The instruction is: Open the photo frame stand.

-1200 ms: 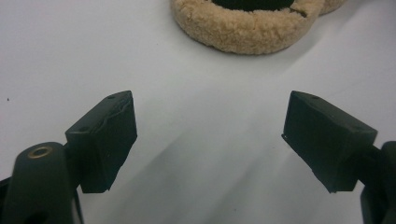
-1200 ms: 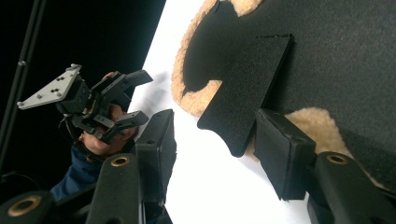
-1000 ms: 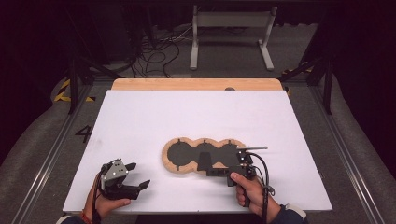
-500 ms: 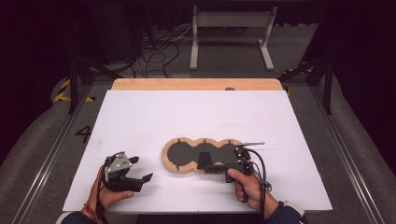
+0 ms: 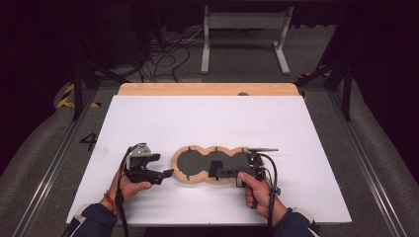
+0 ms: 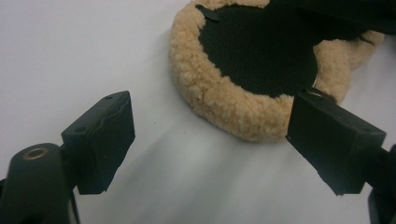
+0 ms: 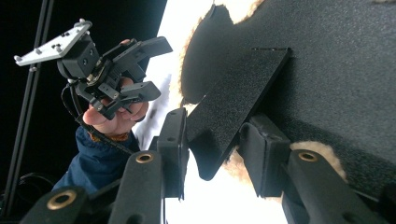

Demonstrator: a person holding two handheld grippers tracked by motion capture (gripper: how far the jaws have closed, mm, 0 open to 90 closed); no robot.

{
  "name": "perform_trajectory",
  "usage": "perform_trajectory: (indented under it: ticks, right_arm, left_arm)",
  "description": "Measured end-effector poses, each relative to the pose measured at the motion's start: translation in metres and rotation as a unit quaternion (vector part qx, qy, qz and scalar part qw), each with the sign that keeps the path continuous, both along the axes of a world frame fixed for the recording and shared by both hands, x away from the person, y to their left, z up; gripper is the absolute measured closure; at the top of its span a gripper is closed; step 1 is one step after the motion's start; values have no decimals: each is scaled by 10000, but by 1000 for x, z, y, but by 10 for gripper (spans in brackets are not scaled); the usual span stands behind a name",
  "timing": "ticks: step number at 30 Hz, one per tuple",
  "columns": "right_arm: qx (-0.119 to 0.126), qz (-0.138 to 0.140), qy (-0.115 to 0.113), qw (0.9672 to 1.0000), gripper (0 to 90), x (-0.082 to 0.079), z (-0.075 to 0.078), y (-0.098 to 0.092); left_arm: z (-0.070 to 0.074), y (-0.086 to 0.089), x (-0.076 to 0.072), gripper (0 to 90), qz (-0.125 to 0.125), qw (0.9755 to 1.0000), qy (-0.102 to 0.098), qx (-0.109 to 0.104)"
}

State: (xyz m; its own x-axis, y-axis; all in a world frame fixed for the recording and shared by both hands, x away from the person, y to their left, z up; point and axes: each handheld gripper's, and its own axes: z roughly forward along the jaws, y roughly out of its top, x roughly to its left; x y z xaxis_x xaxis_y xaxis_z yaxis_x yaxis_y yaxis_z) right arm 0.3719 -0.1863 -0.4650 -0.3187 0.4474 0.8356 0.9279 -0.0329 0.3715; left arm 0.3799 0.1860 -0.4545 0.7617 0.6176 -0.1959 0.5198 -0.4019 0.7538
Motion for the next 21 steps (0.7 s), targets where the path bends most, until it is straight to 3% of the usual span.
perform_trajectory:
  ticks: [2,5,8,12,13,15,16,18,19,20,21]
  right_arm:
    - [-29,9,-35,10000,620,0,0,0]
    - [-70,28,-70,9999,622,-1,1,1]
    - [-124,50,-144,9998,624,-1,1,2]
    - [-147,165,-280,9994,633,0,1,2]
    - [-213,266,-433,9985,634,-1,2,2]
    - [-245,303,-521,9979,634,-1,2,3]
    - [-325,439,-743,9957,634,0,3,4]
    - [-339,478,-805,9950,634,0,3,4]
    - [-374,612,-1023,9922,633,0,3,4]
    - [-374,612,-1023,9922,633,0,3,4]
    - [-482,690,-1179,9894,633,-1,4,4]
  left_arm:
    - [-3,-5,9,156,-77,9998,164,-41]
    - [-3,-10,16,156,-83,9997,233,-46]
    - [-2,-14,26,156,-11,9990,387,-229]
    - [-7,-19,31,155,-79,9986,502,-177]
    - [-8,-20,31,155,-120,9983,548,-154]
    - [-11,-21,31,146,-213,9974,652,-210]
    - [-11,-21,31,149,-241,9969,690,-298]
    - [-11,-20,32,152,-297,9966,693,-322]
    - [-12,-20,31,153,-319,9962,727,-355]
    - [-12,-20,31,153,-375,9962,701,-360]
    - [-12,-22,29,154,-415,9959,721,-367]
